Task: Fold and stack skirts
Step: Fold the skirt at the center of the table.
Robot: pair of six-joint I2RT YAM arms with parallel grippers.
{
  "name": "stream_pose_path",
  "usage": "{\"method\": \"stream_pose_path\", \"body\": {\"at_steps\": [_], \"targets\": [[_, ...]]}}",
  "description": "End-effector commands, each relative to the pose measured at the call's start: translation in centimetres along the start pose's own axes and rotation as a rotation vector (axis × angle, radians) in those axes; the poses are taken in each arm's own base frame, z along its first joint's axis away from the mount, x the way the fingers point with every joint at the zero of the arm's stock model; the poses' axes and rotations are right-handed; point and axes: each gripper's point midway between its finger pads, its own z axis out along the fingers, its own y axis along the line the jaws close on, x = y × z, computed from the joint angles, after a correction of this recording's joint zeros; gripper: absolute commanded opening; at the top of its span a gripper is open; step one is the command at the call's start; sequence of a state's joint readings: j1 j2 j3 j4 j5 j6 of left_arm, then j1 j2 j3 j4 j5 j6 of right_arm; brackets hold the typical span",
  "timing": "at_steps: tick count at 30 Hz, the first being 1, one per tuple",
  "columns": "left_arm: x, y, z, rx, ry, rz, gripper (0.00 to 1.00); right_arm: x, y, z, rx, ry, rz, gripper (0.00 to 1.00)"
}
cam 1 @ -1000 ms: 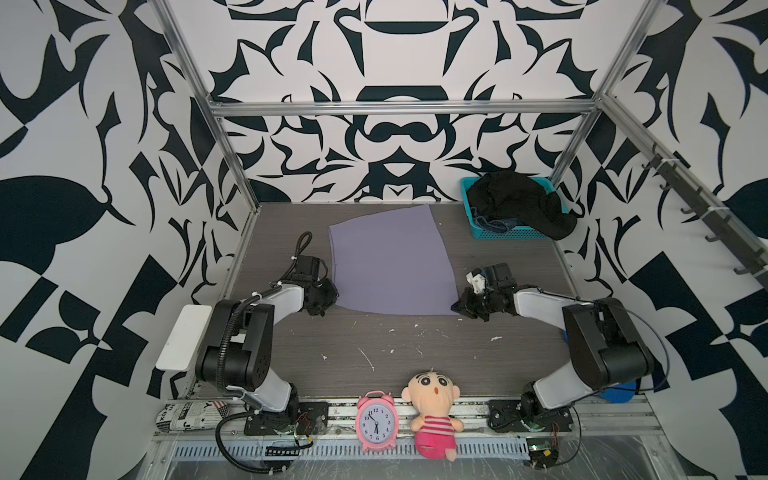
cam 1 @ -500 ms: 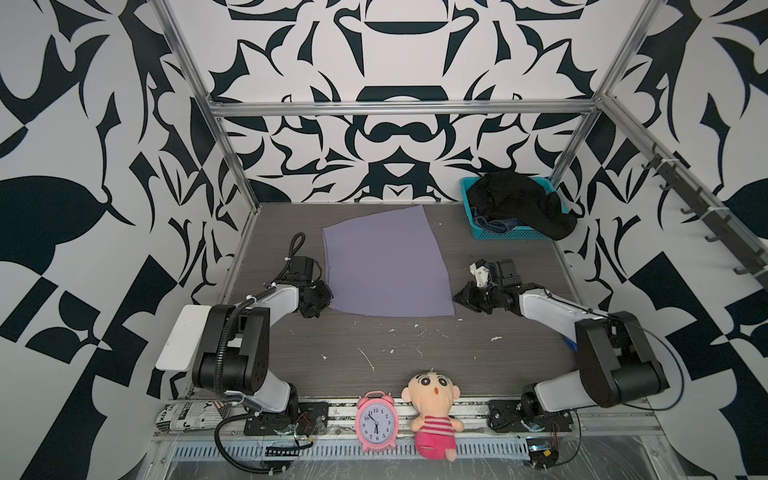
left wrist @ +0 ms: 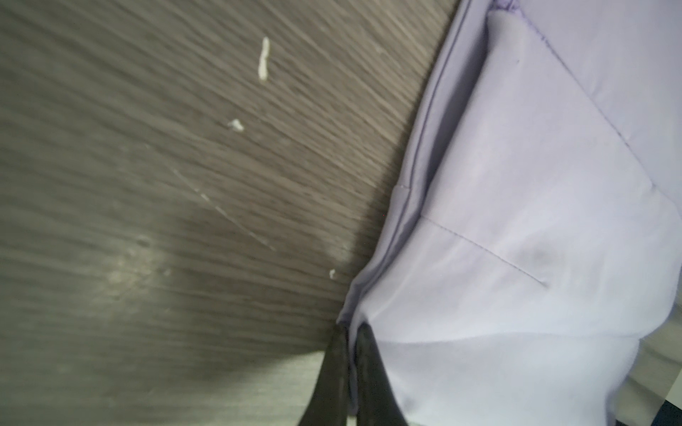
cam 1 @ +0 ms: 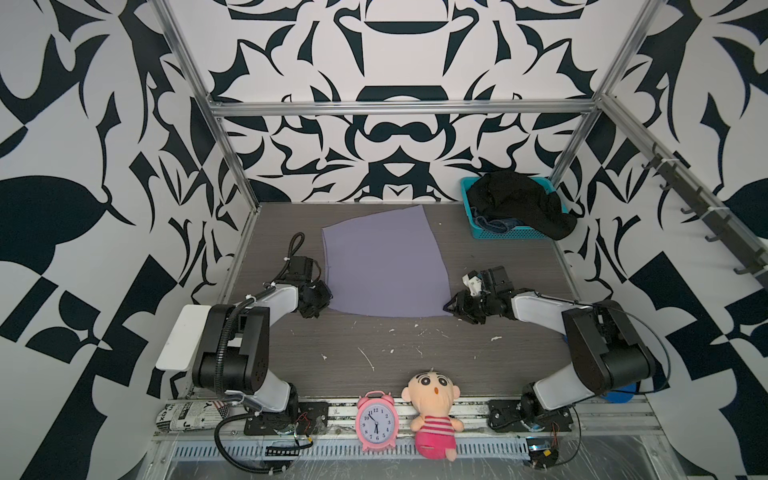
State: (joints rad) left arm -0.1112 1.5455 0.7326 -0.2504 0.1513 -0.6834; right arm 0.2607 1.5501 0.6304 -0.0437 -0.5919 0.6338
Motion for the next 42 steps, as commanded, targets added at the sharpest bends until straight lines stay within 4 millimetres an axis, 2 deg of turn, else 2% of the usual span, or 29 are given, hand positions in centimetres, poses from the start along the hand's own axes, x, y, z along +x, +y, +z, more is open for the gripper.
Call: {"method": "stream_pose_path", "body": {"at_steps": [1, 7, 12, 13, 14, 16, 18, 19, 21, 22, 23, 24, 26, 29, 34, 35, 37, 40, 42], "targets": [[0.5, 0.7, 0.2, -0.024, 0.02, -0.011, 0.0, 1.0, 0.4, 1.2, -0.001, 0.05, 0.019, 0.43], [0.5, 0.8, 0.1, -0.025, 0.013, -0.013, 0.0, 0.4, 0.2, 1.1, 0.017, 0.016, 0.023, 0.25], [0.4, 0.9, -0.2, -0.028, 0.006, -0.01, 0.0, -0.1, 0.6, -0.3, 0.045, -0.024, -0.003, 0.15], [0.4, 0.9, -0.3, -0.027, 0.004, -0.012, 0.0, -0.3, 0.8, -0.6, 0.05, -0.033, -0.013, 0.09], [0.2, 0.8, -0.4, -0.024, -0.002, -0.011, 0.0, -0.5, 0.9, -1.0, 0.058, -0.049, -0.023, 0.0], [0.2, 0.7, -0.6, -0.02, -0.003, -0.011, 0.0, -0.9, 1.3, -1.8, 0.059, -0.067, -0.047, 0.0], [0.1, 0.5, -0.8, -0.014, -0.003, -0.007, 0.0, -0.9, 1.9, -2.2, 0.061, -0.056, -0.079, 0.12], [0.1, 0.5, -0.9, -0.013, -0.004, -0.006, 0.0, -0.9, 1.9, -2.4, 0.068, -0.048, -0.088, 0.13], [0.1, 0.5, -1.0, -0.012, -0.009, -0.004, 0.0, -1.0, 1.9, -2.6, 0.079, -0.051, -0.098, 0.1], [0.1, 0.5, -1.1, -0.011, -0.011, -0.003, 0.0, -1.0, 1.8, -2.6, 0.079, -0.056, -0.097, 0.02], [0.1, 0.5, -1.1, -0.012, -0.011, -0.003, 0.0, -1.2, 1.7, -2.6, 0.075, -0.063, -0.095, 0.0], [0.1, 0.5, -1.2, -0.011, -0.011, -0.002, 0.0, -1.2, 1.6, -2.6, 0.075, -0.063, -0.089, 0.02], [0.1, 0.5, -1.2, -0.01, -0.009, 0.0, 0.0, -1.3, 1.6, -2.7, 0.083, -0.058, -0.084, 0.18], [0.2, 0.5, -1.2, -0.01, -0.011, 0.0, 0.0, -1.4, 1.3, -2.8, 0.094, -0.071, -0.082, 0.19], [0.0, 0.5, -1.3, -0.007, -0.012, 0.002, 0.0, -1.4, 1.4, -2.5, 0.073, -0.055, -0.083, 0.29], [0.0, 0.5, -1.3, -0.007, -0.012, 0.003, 0.0, -1.4, 1.4, -2.4, 0.069, -0.056, -0.082, 0.25], [0.0, 0.4, -1.3, -0.004, -0.01, 0.002, 0.0, -1.4, 1.4, -2.1, 0.056, -0.055, -0.08, 0.23], [0.0, 0.3, -1.4, 0.0, -0.009, 0.004, 0.0, -1.4, 1.5, -2.1, 0.051, -0.055, -0.08, 0.03], [0.0, 0.3, -1.5, -0.001, -0.012, 0.003, 0.0, -1.4, 1.4, -2.1, 0.051, -0.058, -0.079, 0.0]]}}
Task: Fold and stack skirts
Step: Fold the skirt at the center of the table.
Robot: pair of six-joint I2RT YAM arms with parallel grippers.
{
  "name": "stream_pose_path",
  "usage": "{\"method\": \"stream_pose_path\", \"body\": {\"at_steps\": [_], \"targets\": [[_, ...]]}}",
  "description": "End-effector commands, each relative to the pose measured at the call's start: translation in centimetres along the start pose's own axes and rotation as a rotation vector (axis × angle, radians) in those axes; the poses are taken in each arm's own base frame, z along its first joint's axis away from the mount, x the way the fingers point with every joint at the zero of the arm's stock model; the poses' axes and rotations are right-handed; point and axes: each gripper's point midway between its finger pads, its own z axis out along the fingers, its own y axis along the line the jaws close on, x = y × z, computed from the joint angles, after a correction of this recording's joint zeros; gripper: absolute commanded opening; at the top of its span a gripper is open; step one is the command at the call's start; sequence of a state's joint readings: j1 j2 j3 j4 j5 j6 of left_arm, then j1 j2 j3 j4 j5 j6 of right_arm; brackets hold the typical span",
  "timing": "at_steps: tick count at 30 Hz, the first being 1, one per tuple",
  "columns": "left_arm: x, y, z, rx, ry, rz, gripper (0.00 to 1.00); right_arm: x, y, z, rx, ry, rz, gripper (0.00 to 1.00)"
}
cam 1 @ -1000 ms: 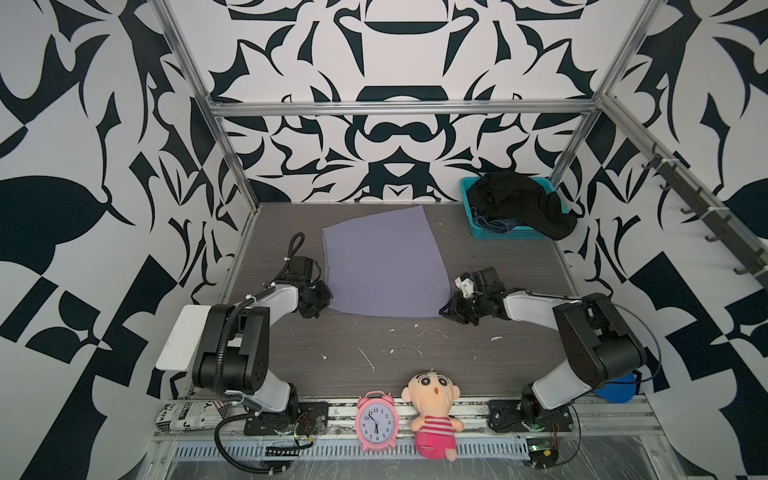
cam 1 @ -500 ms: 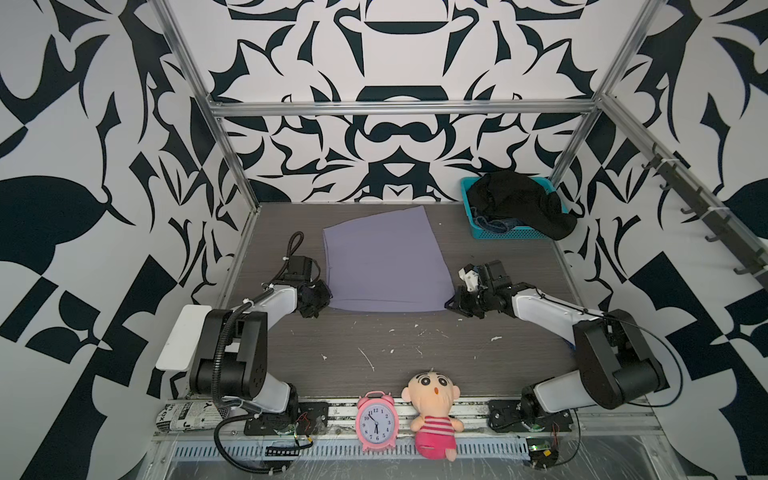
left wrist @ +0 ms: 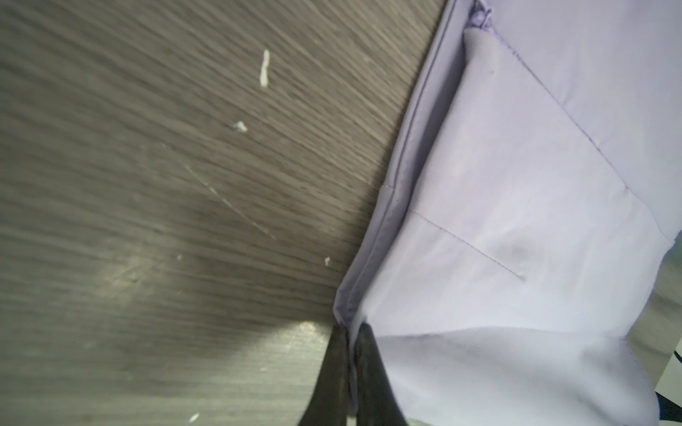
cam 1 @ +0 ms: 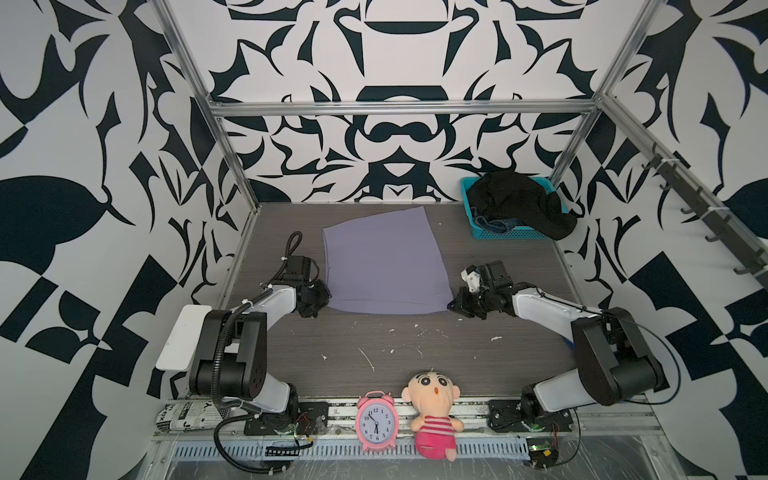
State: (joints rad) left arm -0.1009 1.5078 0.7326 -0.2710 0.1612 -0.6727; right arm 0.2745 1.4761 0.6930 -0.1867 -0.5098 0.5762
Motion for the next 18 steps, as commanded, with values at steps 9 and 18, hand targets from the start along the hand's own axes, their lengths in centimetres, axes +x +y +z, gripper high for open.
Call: {"method": "stream_pose_path", "body": {"at_steps": [9, 18], "targets": [[0.3, -0.1, -1.6, -0.002, 0.005, 0.0, 0.0, -1.2, 1.6, -2.3, -0.002, -0.046, -0.076, 0.0], [4.9, 0.9, -3.0, 0.033, 0.098, -0.043, 0.0, 4.0, 0.2, -5.7, 0.03, -0.026, -0.073, 0.0]]}}
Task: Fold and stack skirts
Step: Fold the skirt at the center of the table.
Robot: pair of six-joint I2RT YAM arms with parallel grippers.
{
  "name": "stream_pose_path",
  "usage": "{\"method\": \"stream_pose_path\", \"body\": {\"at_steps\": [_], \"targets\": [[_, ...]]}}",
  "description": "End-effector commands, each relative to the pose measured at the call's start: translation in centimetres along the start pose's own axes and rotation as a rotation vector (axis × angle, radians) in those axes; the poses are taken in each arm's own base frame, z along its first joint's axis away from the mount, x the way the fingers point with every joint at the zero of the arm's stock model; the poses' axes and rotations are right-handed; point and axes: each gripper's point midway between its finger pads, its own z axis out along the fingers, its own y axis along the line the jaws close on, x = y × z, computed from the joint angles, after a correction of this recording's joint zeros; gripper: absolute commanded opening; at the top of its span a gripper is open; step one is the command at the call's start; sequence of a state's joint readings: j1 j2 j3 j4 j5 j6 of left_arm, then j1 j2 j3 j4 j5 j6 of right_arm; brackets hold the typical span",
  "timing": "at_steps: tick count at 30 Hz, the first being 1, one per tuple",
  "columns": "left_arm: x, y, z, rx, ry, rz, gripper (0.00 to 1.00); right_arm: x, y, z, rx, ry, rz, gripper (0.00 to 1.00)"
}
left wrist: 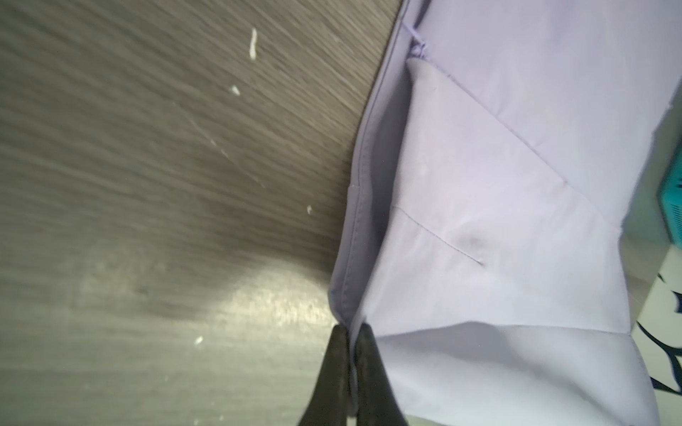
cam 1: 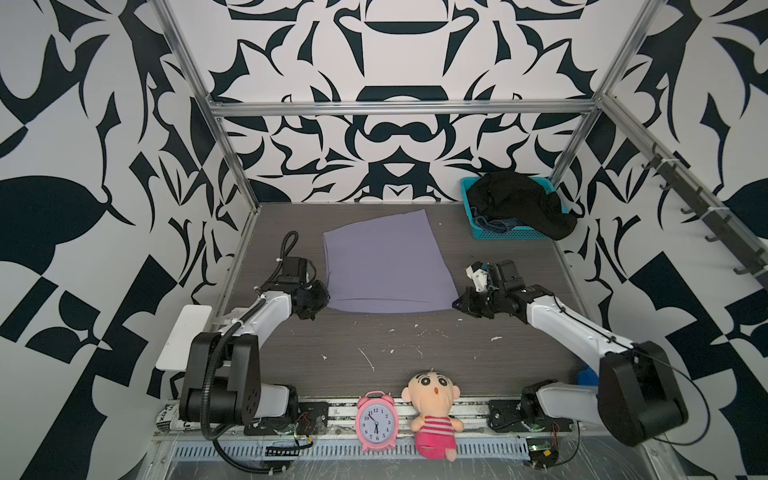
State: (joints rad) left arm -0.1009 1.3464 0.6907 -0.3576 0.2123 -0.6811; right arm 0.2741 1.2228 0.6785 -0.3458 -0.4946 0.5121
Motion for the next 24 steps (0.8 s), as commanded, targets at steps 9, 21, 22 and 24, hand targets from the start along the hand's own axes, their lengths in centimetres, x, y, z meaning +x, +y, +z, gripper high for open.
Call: {"method": "stream_pose_path", "body": {"at_steps": [9, 21, 22, 24], "targets": [[6.9, -0.2, -3.5, 0.014, 0.108, 0.007, 0.0, 5.2, 0.0, -7.0, 0.061, -0.031, 0.009, 0.0], [-0.4, -7.3, -6.4, 0.163, -0.043, 0.033, 0.0, -7.6, 5.8, -8.7, 0.083, -0.236, -0.17, 0.0], [-1.1, -7.9, -6.6, 0.174, -0.054, 0.03, 0.0, -8.4, 6.0, -8.7, 0.096, -0.236, -0.181, 0.0], [-2.5, -9.0, -7.2, 0.185, -0.075, 0.031, 0.0, -10.0, 6.6, -8.5, 0.108, -0.237, -0.2, 0.0]]}}
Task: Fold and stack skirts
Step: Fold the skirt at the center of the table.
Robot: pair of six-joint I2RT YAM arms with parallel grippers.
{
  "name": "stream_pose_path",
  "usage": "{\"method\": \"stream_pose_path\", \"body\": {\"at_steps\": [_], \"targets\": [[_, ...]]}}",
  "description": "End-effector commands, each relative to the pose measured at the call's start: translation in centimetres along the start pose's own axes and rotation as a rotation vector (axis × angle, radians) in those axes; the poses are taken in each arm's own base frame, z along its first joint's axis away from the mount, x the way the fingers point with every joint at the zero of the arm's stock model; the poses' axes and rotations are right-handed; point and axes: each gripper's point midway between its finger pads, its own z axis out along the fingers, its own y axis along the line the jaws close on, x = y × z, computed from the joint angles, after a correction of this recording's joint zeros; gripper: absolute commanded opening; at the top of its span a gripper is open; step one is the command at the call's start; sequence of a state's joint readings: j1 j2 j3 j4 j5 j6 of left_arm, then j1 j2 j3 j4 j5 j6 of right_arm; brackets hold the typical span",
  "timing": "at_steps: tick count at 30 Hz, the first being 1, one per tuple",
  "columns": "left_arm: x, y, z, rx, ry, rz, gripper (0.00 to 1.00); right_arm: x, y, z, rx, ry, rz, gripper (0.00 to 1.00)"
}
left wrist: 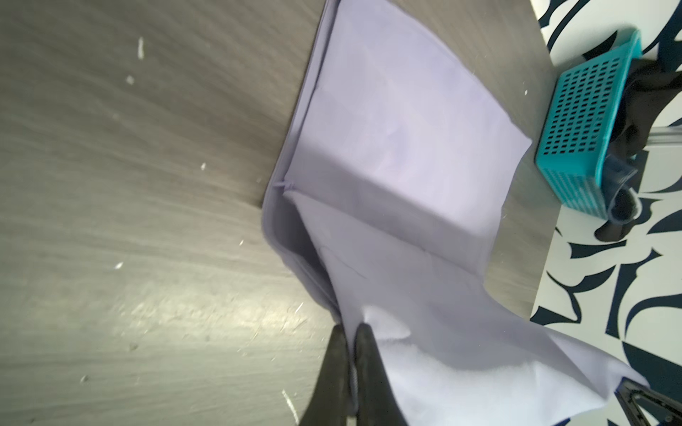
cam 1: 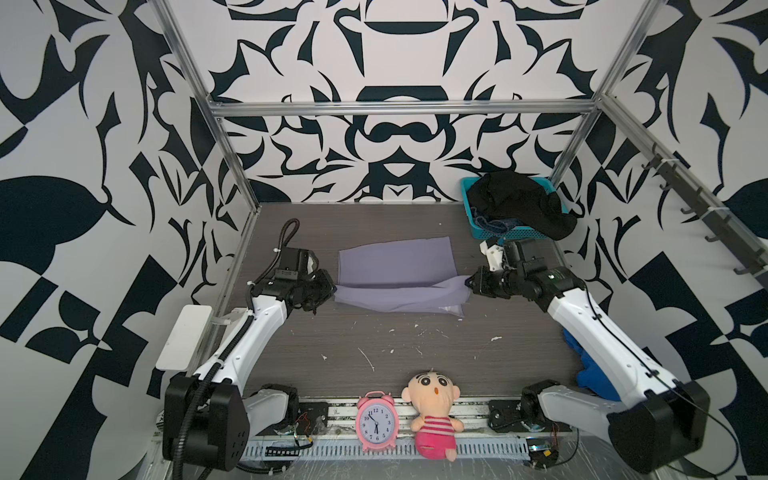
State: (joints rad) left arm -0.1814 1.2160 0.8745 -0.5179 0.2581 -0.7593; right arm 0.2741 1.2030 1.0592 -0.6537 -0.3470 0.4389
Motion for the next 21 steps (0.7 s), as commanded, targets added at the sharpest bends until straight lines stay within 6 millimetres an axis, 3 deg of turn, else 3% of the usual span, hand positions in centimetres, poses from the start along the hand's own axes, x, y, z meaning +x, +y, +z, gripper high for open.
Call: {"method": "stream_pose_path", "body": {"at_steps": [1, 8, 17, 21], "targets": [[-2.4, -2.1, -0.9, 0.037, -0.044, 0.003, 0.0, -4.6, 1.2, -0.7, 0.014, -0.1, -0.096, 0.0], [-5.4, -1.1, 0.6, 0.016, -0.049, -0.029, 0.0, -8.9, 1.9, 0.8, 0.013, -0.14, -0.122, 0.0], [-8.2, 0.0, 4.1, -0.039, -0.029, 0.016, 0.0, -12.5, 1.1, 5.3, 0.017, -0.134, -0.132, 0.0], [-9.1, -0.6, 4.3, -0.032, -0.04, 0.031, 0.0, -14.4, 1.8, 5.2, 0.022, -0.158, -0.154, 0.0]]}}
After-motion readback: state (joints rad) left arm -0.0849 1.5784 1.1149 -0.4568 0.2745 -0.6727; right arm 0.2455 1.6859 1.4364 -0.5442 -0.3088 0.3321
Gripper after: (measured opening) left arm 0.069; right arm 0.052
